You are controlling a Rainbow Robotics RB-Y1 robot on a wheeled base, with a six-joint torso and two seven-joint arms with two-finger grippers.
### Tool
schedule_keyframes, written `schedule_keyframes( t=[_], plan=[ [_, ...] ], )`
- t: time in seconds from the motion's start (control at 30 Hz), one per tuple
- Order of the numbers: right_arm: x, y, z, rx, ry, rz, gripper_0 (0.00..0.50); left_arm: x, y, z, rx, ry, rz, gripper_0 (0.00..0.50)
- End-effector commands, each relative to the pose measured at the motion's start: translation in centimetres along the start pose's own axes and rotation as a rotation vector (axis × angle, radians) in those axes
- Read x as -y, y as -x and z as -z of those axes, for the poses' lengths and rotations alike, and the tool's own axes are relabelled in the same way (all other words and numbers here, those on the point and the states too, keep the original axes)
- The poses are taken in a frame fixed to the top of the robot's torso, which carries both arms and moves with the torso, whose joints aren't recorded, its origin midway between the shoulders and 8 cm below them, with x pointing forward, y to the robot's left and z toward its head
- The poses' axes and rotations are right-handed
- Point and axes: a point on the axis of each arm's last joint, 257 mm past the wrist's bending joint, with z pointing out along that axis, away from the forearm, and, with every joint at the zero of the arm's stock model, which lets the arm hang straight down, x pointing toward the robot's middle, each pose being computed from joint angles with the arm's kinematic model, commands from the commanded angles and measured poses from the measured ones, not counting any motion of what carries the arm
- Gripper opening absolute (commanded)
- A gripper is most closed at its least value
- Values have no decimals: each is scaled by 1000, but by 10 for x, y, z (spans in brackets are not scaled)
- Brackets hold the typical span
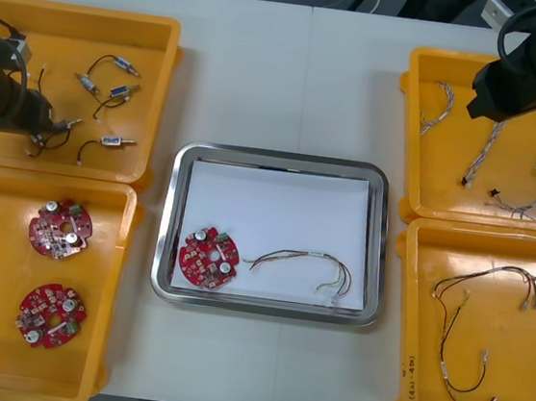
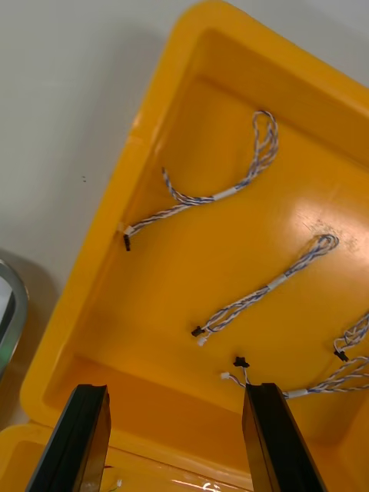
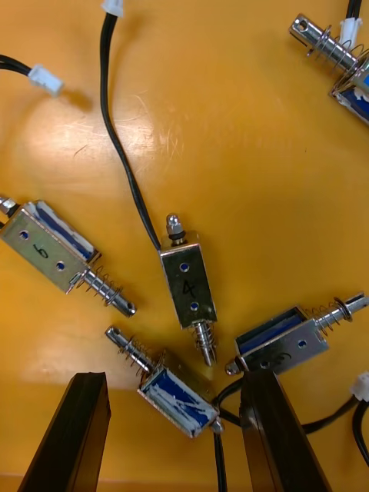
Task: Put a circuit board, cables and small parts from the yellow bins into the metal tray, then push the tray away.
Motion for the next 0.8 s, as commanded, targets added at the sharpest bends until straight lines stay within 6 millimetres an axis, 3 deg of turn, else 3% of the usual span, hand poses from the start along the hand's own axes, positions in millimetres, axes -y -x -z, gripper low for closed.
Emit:
schedule_keyframes(
  t=[0.03,0.13,0.33,0.8],
  plan=[
    [50,9,25,39,-72,-156,500,4,-6,-11,-2,14,-151,500],
    [68,-1,21,17,-88,-229,500,5,-8,-13,-10,12,-158,500],
    [83,-14,14,-13,-68,-329,500,6,-13,-16,-22,13,-166,500],
    [85,-18,2,-88,-60,-490,500,2,-8,0,-36,-14,-153,500]
  ],
)
